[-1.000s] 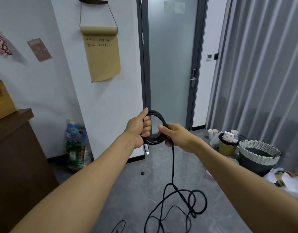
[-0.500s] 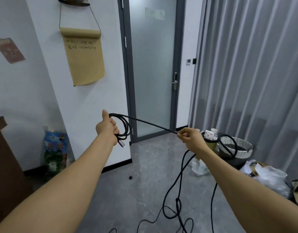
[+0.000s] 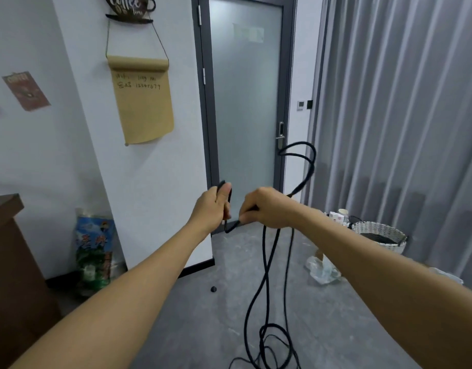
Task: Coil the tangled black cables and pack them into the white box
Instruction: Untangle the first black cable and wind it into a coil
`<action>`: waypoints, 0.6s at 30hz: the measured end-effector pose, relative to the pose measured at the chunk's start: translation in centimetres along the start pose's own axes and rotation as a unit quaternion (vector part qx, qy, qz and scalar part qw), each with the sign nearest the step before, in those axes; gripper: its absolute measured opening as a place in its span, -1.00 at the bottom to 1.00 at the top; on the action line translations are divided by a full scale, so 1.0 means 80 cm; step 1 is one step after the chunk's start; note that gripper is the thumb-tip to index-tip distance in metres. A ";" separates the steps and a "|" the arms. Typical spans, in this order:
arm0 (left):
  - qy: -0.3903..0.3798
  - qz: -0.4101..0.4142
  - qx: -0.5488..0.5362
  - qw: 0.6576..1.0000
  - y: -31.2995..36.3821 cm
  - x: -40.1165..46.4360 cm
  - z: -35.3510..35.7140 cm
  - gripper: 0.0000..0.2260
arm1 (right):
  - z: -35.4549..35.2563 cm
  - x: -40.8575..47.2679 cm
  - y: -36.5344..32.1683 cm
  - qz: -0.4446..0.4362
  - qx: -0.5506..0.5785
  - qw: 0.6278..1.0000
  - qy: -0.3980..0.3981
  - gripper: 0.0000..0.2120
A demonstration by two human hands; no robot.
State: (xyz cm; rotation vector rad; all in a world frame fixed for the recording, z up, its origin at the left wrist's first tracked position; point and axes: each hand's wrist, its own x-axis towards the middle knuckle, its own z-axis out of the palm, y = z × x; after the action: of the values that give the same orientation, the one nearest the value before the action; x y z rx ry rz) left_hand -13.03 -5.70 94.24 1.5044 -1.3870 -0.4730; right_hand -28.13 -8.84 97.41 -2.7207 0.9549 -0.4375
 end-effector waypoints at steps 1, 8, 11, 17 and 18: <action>-0.018 0.002 0.007 1.000 -0.001 -0.001 -0.002 -0.62 | -0.004 0.003 -0.004 -0.003 0.011 1.000 0.008 -0.85; -0.130 -0.022 -0.058 0.989 0.001 -0.017 -0.020 -0.59 | -0.001 0.017 -0.021 0.017 0.119 0.990 0.072 -0.86; -0.179 -0.062 -0.095 0.977 0.000 -0.020 -0.034 -0.60 | 0.004 0.023 -0.027 0.030 0.140 0.986 0.081 -0.84; -0.217 -0.104 -0.061 0.969 -0.002 -0.026 -0.070 -0.69 | 0.024 0.024 -0.021 0.033 0.174 0.983 0.042 -0.88; -0.208 -0.096 -0.024 0.973 -0.005 -0.026 -0.073 -0.72 | 0.030 0.024 -0.019 0.032 0.167 0.985 0.034 -0.93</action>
State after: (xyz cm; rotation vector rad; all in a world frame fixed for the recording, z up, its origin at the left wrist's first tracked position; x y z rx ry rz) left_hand -8.65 -1.55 95.75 1.5630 -1.5373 -0.9811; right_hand -25.02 -8.63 96.05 -2.3813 0.8928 -0.6197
